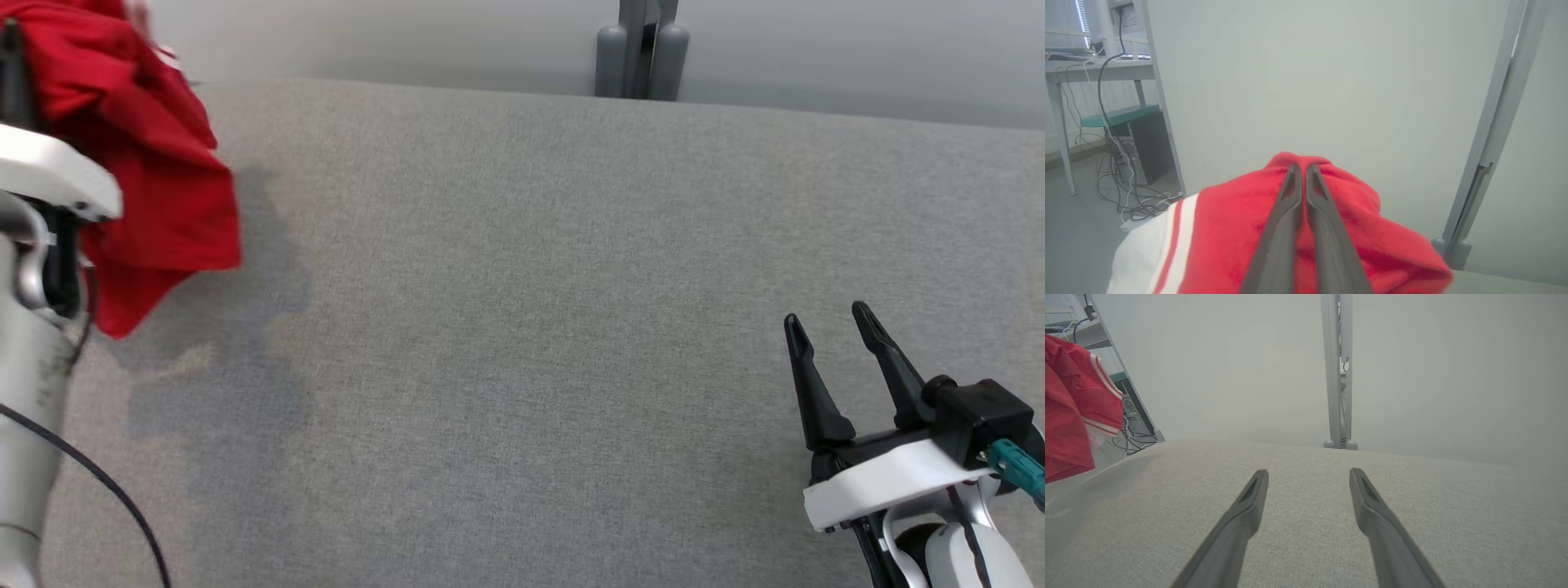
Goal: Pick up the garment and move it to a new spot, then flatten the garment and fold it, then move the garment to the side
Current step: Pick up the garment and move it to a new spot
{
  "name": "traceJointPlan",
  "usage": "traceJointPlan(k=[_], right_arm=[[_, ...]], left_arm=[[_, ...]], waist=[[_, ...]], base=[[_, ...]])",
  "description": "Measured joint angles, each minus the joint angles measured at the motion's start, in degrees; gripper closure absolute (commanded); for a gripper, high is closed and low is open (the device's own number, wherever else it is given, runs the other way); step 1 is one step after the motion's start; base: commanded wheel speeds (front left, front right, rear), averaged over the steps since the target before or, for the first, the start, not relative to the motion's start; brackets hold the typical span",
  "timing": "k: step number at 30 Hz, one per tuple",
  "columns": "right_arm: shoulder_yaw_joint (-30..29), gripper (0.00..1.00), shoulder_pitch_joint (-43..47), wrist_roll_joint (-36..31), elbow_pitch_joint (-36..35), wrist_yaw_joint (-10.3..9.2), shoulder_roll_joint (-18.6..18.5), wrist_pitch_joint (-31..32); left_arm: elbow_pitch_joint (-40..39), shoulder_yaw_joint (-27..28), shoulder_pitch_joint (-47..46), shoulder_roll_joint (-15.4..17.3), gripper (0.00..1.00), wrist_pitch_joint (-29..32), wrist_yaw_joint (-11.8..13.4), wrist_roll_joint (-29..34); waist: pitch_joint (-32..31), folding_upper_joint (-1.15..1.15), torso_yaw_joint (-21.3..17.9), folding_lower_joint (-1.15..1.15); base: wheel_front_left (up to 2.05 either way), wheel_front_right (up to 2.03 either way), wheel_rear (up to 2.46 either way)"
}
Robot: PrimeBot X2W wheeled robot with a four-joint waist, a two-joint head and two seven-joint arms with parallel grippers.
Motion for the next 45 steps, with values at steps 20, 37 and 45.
traceJointPlan(k=[20, 37, 45], right_arm=[[-0.15, 0.00, 0.37, 3.89, 1.38, 0.00, -0.02, -2.35], [0.26, 0.00, -0.24, 7.94, 6.61, 0.00, -0.03, -6.61], [-0.65, 0.00, -0.85, 7.87, 7.38, 0.00, -0.03, -7.55]], left_arm=[[-43.15, -22.90, 25.13, -11.96, 1.00, 10.72, 4.06, 9.06], [-33.37, -36.87, 25.63, -16.99, 0.00, 15.67, -4.37, 10.60], [-38.72, -32.16, 25.67, -15.30, 0.00, 11.59, -3.04, 7.84]], waist=[[-0.26, 0.00, -13.98, 0.00], [3.45, 0.00, -27.15, 0.00], [2.76, 0.00, -25.86, 0.00]], base=[[0.00, 0.00, 0.00], [0.00, 0.00, 0.00], [0.00, 0.00, 0.00]])
